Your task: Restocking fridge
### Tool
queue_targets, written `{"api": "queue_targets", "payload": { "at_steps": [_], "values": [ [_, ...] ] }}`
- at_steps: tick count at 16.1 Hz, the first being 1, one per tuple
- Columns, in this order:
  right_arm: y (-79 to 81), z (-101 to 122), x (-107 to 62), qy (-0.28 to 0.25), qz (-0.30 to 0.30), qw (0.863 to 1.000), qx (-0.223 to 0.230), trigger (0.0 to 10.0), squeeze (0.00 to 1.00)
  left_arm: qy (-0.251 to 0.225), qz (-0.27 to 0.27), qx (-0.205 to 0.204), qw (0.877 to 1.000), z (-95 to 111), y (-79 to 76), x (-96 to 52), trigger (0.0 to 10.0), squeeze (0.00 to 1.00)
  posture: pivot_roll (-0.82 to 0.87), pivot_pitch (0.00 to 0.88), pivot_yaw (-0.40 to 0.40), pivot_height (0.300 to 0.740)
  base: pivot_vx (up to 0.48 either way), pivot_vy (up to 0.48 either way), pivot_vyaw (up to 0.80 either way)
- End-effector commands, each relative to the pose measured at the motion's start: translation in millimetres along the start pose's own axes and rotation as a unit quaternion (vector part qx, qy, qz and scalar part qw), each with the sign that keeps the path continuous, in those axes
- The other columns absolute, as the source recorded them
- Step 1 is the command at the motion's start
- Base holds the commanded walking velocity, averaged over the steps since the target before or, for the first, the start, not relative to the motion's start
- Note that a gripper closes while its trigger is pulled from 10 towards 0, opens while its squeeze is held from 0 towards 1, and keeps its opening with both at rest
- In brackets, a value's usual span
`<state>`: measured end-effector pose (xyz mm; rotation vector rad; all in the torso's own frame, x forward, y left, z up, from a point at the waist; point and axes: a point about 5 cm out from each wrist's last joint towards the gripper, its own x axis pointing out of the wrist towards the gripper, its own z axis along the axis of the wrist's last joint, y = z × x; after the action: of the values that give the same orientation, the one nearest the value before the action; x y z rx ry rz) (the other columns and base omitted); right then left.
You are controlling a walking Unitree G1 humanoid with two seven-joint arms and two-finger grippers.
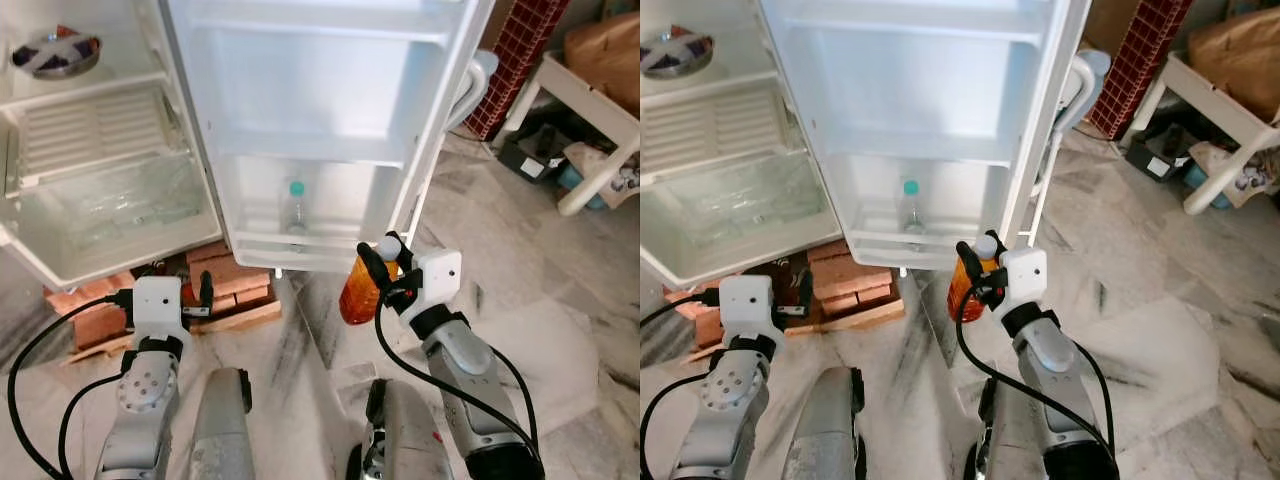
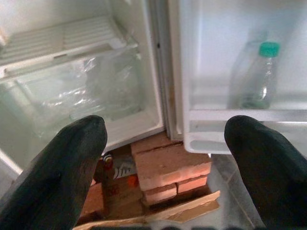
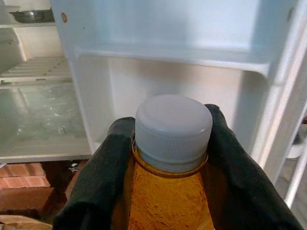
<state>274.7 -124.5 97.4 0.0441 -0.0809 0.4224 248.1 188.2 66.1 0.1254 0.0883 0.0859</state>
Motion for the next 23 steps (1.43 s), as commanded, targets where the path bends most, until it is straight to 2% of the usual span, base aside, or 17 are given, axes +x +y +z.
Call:
{"api": "queue_targets", "payload": {
  "at_steps": [1,3,9,14,23],
  "values": [
    [-1.5,6.4,-0.2,-0.017,0.001,1.0,-0.002,10.0,0.0,0.003,-0.001,0.002,1.0,-2.4,-0.1,-0.5,10.0,0.0,0.08,0.088,-0.045,0.619,0.0,0.0,0.0],
    [-1.7,6.9,0.0,-0.018,0.002,1.0,-0.002,10.0,0.0,0.003,-0.002,0.003,1.0,-2.8,-0.9,-0.1,10.0,0.0,0.08,0.087,-0.045,0.633,0.12,0.0,0.0],
    [0.5,7.1,-0.6,-0.018,0.017,1.0,-0.012,10.0,0.0,0.003,-0.002,0.004,1.0,-3.3,-1.3,0.7,10.0,0.0,0.08,0.088,-0.045,0.633,0.408,0.0,0.0],
    [-0.1,7.6,-0.3,-0.024,0.013,1.0,-0.005,10.0,0.0,0.004,-0.003,0.006,1.0,-3.8,-1.4,1.6,10.0,0.0,0.08,0.087,-0.044,0.633,0.4,0.0,0.49],
    [-8.3,2.7,-1.9,-0.009,-0.017,1.0,-0.001,10.0,0.0,0.01,-0.009,0.004,1.0,-6.6,-5.5,-0.3,10.0,0.0,0.08,0.096,-0.048,0.628,0.0,0.0,0.0]
  ]
}}
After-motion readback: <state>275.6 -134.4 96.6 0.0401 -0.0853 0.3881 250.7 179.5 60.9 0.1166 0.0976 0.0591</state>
